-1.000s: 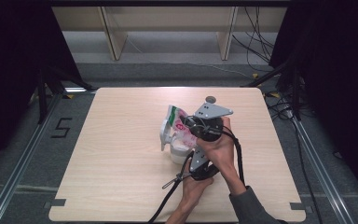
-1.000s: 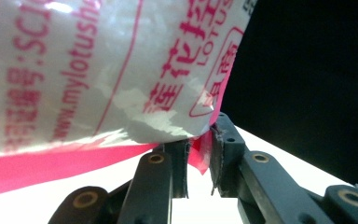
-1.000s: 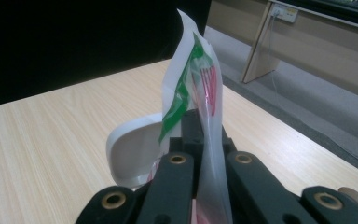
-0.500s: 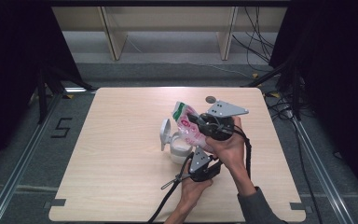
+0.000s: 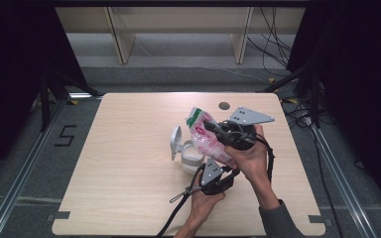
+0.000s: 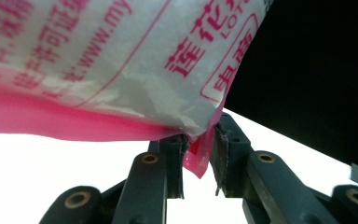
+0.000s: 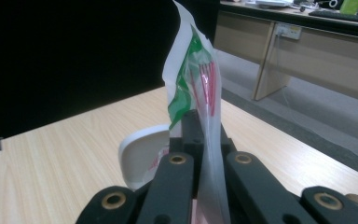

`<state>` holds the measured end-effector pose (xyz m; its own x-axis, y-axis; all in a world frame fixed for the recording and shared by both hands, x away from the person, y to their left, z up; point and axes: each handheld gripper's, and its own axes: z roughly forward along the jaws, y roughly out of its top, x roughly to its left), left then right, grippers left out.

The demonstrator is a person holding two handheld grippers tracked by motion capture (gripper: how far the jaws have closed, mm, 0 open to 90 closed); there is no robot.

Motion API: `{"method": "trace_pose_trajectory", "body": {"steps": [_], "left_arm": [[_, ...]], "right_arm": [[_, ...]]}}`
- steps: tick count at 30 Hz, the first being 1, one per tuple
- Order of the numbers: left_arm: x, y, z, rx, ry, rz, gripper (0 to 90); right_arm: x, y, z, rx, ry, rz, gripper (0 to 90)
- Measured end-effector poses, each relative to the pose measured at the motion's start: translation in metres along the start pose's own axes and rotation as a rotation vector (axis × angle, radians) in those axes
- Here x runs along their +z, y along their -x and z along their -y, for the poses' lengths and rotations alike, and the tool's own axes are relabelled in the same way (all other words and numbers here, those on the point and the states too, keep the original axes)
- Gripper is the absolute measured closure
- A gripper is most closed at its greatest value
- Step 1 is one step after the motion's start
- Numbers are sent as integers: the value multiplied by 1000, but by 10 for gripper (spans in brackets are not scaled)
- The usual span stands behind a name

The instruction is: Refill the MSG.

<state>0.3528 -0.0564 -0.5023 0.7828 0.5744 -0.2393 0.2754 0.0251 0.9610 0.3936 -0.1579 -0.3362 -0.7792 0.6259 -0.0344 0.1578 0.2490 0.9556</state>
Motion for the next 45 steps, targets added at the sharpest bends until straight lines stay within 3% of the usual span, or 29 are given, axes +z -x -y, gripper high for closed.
{"method": "trace_pose_trajectory", "body": {"steps": [2, 3, 4, 7, 8, 9, 13, 14, 17, 21, 25, 30, 37, 39, 40, 41, 42, 45], "left_arm": [[-1, -2, 0, 15, -18, -4, 737], [-1, 0, 0, -8, 3, -7, 735], [-1, 0, 0, -6, 5, -9, 734], [-3, -1, 0, 10, -7, -7, 731], [-5, -4, -1, 67, -10, -42, 729], [-6, -2, -1, 64, -18, -70, 724], [-7, -2, 0, 60, -18, -64, 713], [-7, -2, 0, 61, -19, -65, 709], [-10, -3, 0, 68, -22, -67, 694], [-14, -4, 0, 81, -42, -67, 675], [-22, -3, 1, 91, -52, -68, 639], [-31, -5, 2, 93, -60, -66, 600], [-46, -4, 1, 115, -95, -78, 562], [-49, -3, 1, 126, -102, -84, 554], [-50, -3, 2, 115, -88, -71, 551], [-51, -1, 2, 96, -79, -76, 550], [-53, -3, 2, 117, -95, -74, 550], [-55, -2, 2, 99, -80, -65, 548]], "right_arm": [[-4, 1, 1, 20, 16, -2, 900], [-5, 2, 1, 20, 13, -11, 900], [-6, 3, 1, 5, 23, -13, 900], [-12, 4, 1, 47, 24, -32, 900], [-13, 4, 2, 58, 31, -34, 900], [-14, 5, 2, 57, 35, -37, 900], [-18, 8, 4, 54, 59, -37, 900], [-19, 7, 4, 76, 49, -37, 900], [-22, 10, 5, 69, 63, -45, 900], [-25, 11, 6, 99, 70, -52, 900], [-27, 13, 7, 66, 101, -38, 900], [-32, 12, 9, 120, 104, -65, 900], [-36, 16, 11, 83, 140, -56, 900], [-37, 12, 12, 118, 130, -73, 900], [-38, 13, 12, 100, 137, -69, 900], [-39, 12, 12, 118, 134, -74, 900], [-39, 13, 13, 102, 141, -79, 900], [-43, 14, 14, 111, 139, -79, 900]]}}
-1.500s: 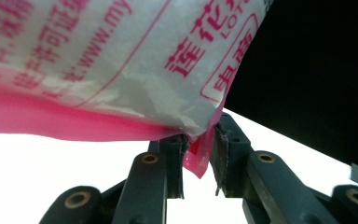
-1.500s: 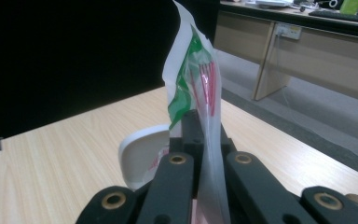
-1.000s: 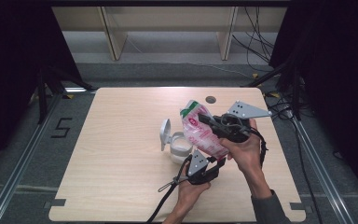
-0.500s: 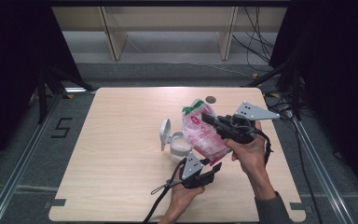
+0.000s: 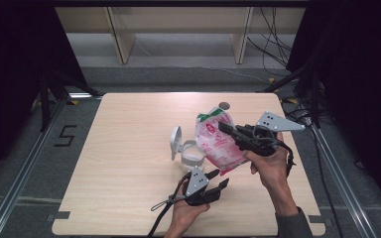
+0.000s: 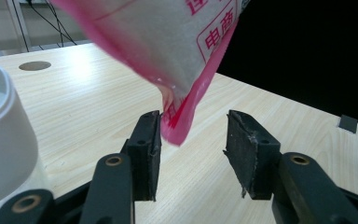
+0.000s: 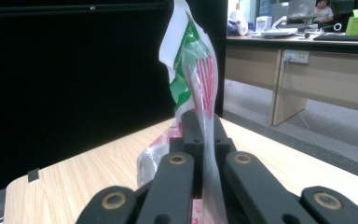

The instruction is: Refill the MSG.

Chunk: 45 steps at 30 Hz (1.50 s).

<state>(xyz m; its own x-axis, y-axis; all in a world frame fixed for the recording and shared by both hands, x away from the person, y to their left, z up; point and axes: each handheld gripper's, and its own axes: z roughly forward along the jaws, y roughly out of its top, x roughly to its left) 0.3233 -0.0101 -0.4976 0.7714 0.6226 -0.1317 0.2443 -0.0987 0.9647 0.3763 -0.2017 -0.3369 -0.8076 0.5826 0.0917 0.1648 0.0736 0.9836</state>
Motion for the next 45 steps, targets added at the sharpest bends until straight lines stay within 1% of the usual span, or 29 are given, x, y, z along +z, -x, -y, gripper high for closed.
{"method": "trace_pose_trajectory", "body": {"steps": [2, 4, 6, 9, 11, 13, 14, 15, 16, 18, 20, 21, 22, 23, 24, 26, 27, 29, 30, 31, 32, 34, 36, 39, 40, 42, 43, 44, 45], "left_arm": [[-3, -1, 1, 11, -12, -7, 552], [-6, -1, 2, 0, -1, 2, 545], [-8, -1, 3, -4, 6, -4, 527], [-15, -3, 3, 5, -4, -12, 516], [-20, -3, 2, 13, -4, -14, 493], [-23, -4, 1, 15, 6, -22, 487], [-25, -4, 1, 12, 12, -22, 486], [-28, -4, 1, 21, 12, -30, 486], [-30, -5, 0, 23, 13, -34, 484], [-33, -7, 1, 22, 12, -44, 484], [-34, -9, 2, 14, 21, -41, 485], [-37, -10, 2, 19, 12, -53, 484], [-38, -11, 2, 20, 15, -53, 483], [-39, -12, 3, 12, 24, -55, 481], [-41, -14, 3, 39, 16, -59, 480], [-45, -16, 3, 50, 20, -66, 476], [-47, -17, 3, 52, 17, -74, 473], [-48, -17, 6, 23, 20, -89, 467], [-49, -19, 6, 59, 7, -85, 465], [-50, -20, 6, 54, 2, -90, 463], [-51, -19, 7, 28, 3, -97, 462], [-51, -22, 8, 49, 7, -94, 459], [-52, -22, 9, 44, 2, -100, 455], [-53, -23, 9, 39, 8, -101, 452], [-54, -22, 9, 17, 7, -105, 451], [-55, -23, 9, 44, 3, -107, 450], [-55, -22, 10, 16, 17, -115, 450], [-55, -23, 11, 16, 17, -115, 453], [-55, -23, 11, 23, 12, -114, 455]], "right_arm": [[-3, 1, 1, 0, 8, 13, 900], [-6, 3, 1, -11, 9, 13, 900], [-9, 3, 3, 10, 9, 20, 900], [-13, 7, 6, -7, 1, 31, 900], [-16, 8, 10, 23, 3, 40, 900], [-18, 11, 13, 6, 5, 52, 900], [-20, 9, 15, 37, -9, 52, 900], [-20, 11, 16, 23, -5, 44, 900], [-20, 12, 18, 18, -3, 62, 900], [-22, 12, 21, 33, -13, 61, 900], [-24, 15, 24, 25, -13, 68, 900], [-25, 14, 25, 43, -23, 69, 900], [-26, 16, 26, 24, -19, 78, 900], [-27, 16, 27, 40, -29, 66, 900], [-27, 16, 29, 36, -21, 81, 900], [-31, 16, 32, 60, -27, 77, 900], [-31, 18, 32, 47, -30, 74, 900], [-33, 18, 36, 62, -20, 79, 900], [-33, 20, 38, 49, -17, 74, 900], [-33, 19, 40, 70, -19, 72, 900], [-33, 21, 41, 50, -24, 71, 900], [-33, 21, 45, 63, -41, 69, 900], [-33, 22, 50, 78, -65, 69, 900], [-33, 26, 57, 94, -61, 61, 900], [-33, 27, 59, 98, -53, 70, 900], [-33, 29, 64, 119, -58, 64, 900], [-33, 32, 66, 114, -60, 65, 900], [-34, 34, 67, 107, -71, 69, 900], [-35, 34, 69, 126, -72, 71, 900]]}}
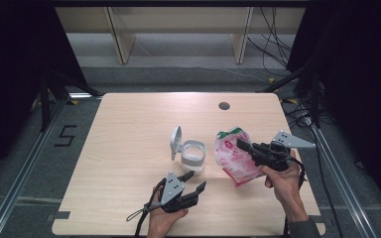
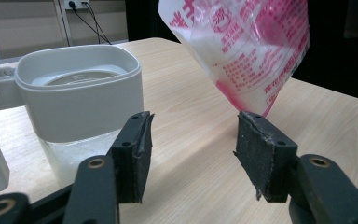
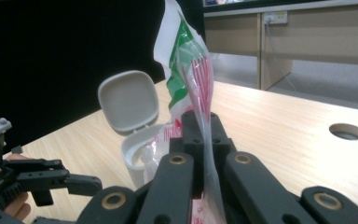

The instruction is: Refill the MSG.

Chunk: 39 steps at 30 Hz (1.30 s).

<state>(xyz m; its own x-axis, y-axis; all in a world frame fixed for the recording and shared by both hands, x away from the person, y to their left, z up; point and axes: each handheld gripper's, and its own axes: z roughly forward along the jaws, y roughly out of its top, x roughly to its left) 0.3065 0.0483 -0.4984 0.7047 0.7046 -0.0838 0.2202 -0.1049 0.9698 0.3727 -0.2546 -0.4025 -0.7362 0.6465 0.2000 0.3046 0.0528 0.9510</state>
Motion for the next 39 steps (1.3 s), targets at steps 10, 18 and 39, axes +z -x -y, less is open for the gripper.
{"method": "trace_pose_trajectory", "body": {"steps": [10, 18, 39], "left_arm": [[-2, -4, -1, -22, 12, -13, 451], [-2, -4, -1, -22, -5, -18, 453], [-4, -9, -1, -26, 7, -28, 452]], "right_arm": [[-12, 16, 8, 21, -10, 60, 900], [-21, 25, 10, -15, -27, 130, 900], [-24, 45, 20, -125, -70, 291, 900]]}}
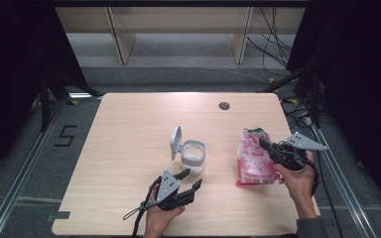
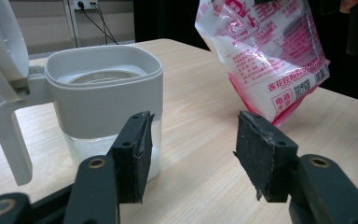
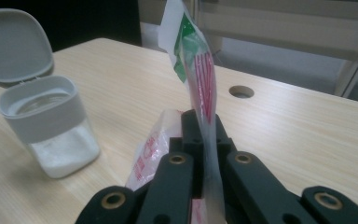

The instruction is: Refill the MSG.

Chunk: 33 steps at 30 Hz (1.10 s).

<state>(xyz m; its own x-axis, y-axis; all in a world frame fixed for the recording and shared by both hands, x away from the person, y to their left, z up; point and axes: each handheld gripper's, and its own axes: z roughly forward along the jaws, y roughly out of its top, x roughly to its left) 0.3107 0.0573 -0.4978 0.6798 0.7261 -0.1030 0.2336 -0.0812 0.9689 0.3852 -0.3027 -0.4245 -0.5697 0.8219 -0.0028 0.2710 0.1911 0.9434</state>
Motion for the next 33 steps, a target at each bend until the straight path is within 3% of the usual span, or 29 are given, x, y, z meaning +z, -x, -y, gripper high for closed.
{"method": "trace_pose_trajectory", "body": {"steps": [2, 4, 5, 8, 9, 10, 12, 14, 19, 20, 21, 23, 24, 25, 26, 29, 33], "left_arm": [[0, -1, 1, -2, 2, -1, 451], [-2, -1, 0, 0, -4, -2, 451], [-2, -1, 0, -1, -3, -6, 451], [-2, -2, 0, -3, -4, -10, 452], [-3, -2, 0, -4, -4, -8, 452], [-2, -2, 0, -2, -2, -11, 452], [-2, -2, 1, -4, -5, -4, 452], [-3, -3, 0, 14, -5, -3, 452], [-3, -4, 0, 17, 5, 2, 452], [-4, -4, 0, 13, -1, -2, 452], [-4, -3, 0, -7, -2, -15, 452], [-3, -6, 0, 15, 4, -4, 451], [-4, -4, 1, -12, 6, -13, 451], [-5, -5, 0, -8, -1, -17, 451], [-5, -5, 0, -10, 1, -17, 451], [-4, -5, 1, 6, -7, -14, 450], [-4, -5, 0, -11, 0, -17, 448]], "right_arm": [[0, 1, 1, 14, -30, -15, 900], [0, -2, 1, 38, -53, 8, 900], [1, 1, 3, 3, -57, 7, 900], [0, 2, 5, 31, -82, 26, 900], [2, 4, 6, 13, -78, 19, 900], [2, 3, 8, 32, -79, 23, 900], [3, 5, 9, 21, -89, 20, 900], [4, 4, 12, 55, -91, 7, 900], [9, 5, 18, 41, -120, 9, 900], [10, 4, 18, 73, -121, 6, 900], [8, 3, 19, 81, -147, 18, 900], [9, 3, 21, 87, -147, 30, 900], [9, 3, 21, 85, -144, 32, 900], [9, 4, 21, 71, -138, 32, 900], [8, 2, 22, 100, -137, 20, 900], [10, 4, 23, 61, -144, 24, 900], [11, 0, 24, 58, -172, 41, 900]]}}
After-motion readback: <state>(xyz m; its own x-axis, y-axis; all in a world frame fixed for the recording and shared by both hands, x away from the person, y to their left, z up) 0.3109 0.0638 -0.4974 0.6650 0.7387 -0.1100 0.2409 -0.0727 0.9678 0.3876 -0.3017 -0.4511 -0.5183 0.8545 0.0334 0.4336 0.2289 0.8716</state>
